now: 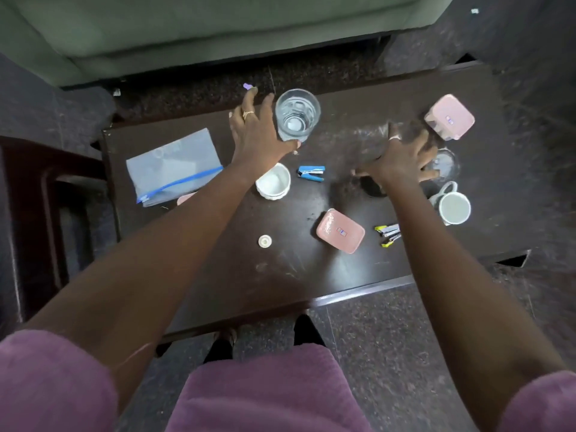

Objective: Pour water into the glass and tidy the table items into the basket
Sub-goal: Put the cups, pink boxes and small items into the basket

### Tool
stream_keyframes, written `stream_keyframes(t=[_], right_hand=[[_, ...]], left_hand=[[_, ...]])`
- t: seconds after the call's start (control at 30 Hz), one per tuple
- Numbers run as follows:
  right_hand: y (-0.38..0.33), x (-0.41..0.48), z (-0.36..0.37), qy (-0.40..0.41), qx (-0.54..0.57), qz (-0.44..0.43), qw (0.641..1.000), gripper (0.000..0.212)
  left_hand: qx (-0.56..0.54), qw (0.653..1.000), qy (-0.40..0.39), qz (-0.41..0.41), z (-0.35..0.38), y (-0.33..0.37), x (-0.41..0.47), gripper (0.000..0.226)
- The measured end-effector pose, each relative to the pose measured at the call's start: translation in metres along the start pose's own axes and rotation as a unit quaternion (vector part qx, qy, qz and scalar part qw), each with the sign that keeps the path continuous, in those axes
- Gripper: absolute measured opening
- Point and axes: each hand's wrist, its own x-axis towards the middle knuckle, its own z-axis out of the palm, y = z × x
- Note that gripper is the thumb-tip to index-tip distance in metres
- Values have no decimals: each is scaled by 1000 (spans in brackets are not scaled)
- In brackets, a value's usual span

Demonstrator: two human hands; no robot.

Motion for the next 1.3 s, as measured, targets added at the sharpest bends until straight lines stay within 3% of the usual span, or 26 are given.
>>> stream_keyframes(t=[0.1,0.2,0.3,0.5,0.7,1.3], right_hand=[[16,14,-1,-98,-35,-1,995,96],[22,23,1,-108,1,-8,994,68],[15,32,-2,-96,12,-30,995,56],[-30,54,-10,-85,26,-161,983,92],[-75,72,-5,-89,-11,-234,968,92],[-94,80,-3,-66,-30,-252,965,95]], left_hand=[[4,999,-13,-34,4,14,10,108],[1,998,-30,-57,7,25,21,115],[7,996,-64,-63,10,33,33,121],[-7,993,-111,-48,20,42,51,118],[-25,992,-106,-59,23,43,55,99],[-74,985,-62,-139,33,43,55,96]])
